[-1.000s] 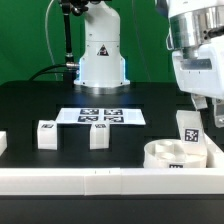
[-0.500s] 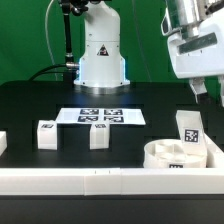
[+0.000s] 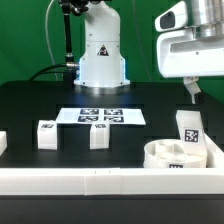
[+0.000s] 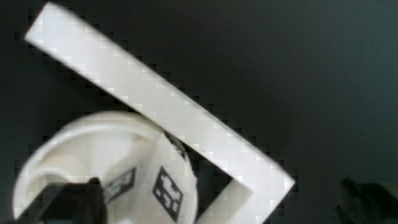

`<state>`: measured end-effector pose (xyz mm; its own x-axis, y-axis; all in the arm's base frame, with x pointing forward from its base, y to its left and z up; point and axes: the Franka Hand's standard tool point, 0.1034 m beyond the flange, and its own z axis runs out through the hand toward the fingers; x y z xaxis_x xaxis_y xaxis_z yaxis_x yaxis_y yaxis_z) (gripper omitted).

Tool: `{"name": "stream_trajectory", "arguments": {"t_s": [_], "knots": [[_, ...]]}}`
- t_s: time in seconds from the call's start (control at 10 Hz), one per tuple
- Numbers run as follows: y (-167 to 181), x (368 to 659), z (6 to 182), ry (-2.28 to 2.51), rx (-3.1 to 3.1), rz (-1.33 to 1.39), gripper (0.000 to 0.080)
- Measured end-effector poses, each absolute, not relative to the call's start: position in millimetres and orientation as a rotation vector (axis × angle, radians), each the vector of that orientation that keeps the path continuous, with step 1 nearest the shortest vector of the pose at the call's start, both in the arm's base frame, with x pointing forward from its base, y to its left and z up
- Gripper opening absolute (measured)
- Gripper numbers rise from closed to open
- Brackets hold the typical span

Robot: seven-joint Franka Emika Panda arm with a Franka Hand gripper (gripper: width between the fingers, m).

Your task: Assemble stool

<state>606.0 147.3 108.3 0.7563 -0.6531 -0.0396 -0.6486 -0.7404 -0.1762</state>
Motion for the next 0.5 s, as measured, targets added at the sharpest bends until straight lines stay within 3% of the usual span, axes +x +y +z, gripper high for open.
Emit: {"name": "stream_trajectory", "arguments": {"t_s": [0.5], "knots": [[145.3,606.9,107.7,0.522,-2.922,-0.094,0.0649]]}}
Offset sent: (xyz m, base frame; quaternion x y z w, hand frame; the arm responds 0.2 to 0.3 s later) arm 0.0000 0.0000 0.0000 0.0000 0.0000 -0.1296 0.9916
